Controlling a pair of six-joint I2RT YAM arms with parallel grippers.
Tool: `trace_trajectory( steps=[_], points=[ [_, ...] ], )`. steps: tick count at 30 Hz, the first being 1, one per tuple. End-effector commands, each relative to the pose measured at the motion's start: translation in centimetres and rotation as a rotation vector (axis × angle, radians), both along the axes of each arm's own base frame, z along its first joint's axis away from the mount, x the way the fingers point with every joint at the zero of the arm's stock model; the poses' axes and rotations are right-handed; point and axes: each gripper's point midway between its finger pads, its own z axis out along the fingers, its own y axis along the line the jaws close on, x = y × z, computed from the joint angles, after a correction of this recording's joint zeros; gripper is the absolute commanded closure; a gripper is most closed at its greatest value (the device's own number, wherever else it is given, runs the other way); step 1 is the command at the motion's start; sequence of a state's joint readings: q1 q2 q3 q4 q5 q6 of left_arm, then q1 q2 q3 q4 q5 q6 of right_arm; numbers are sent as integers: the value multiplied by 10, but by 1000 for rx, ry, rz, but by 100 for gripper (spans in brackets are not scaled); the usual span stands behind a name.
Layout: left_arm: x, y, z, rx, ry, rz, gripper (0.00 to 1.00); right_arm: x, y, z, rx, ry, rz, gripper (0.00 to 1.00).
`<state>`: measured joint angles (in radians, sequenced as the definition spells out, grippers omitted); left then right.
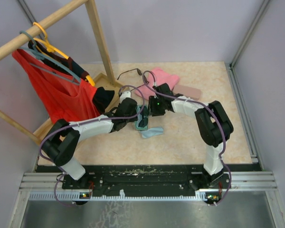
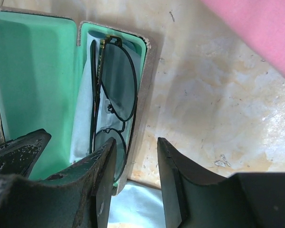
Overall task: Organize the sunglasses
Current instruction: Place the sunglasses in the sunglasses case.
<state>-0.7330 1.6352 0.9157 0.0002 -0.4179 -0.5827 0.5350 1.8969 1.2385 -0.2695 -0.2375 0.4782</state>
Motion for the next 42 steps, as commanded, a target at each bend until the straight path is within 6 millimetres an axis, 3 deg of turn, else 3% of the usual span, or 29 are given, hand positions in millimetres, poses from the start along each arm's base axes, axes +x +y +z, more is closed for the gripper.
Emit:
trace_trajectory(
  steps=[1,28,42],
  points=[
    [2,2,8,-14,-20,0,55,11,14,29,31,-99,30,59],
    [1,1,8,-14,-23,-5,55,11,19,8,-39,-76,48,63],
    [1,2,7,-14,-22,-5,55,4,25,6,-54,-69,73,86]
  ],
)
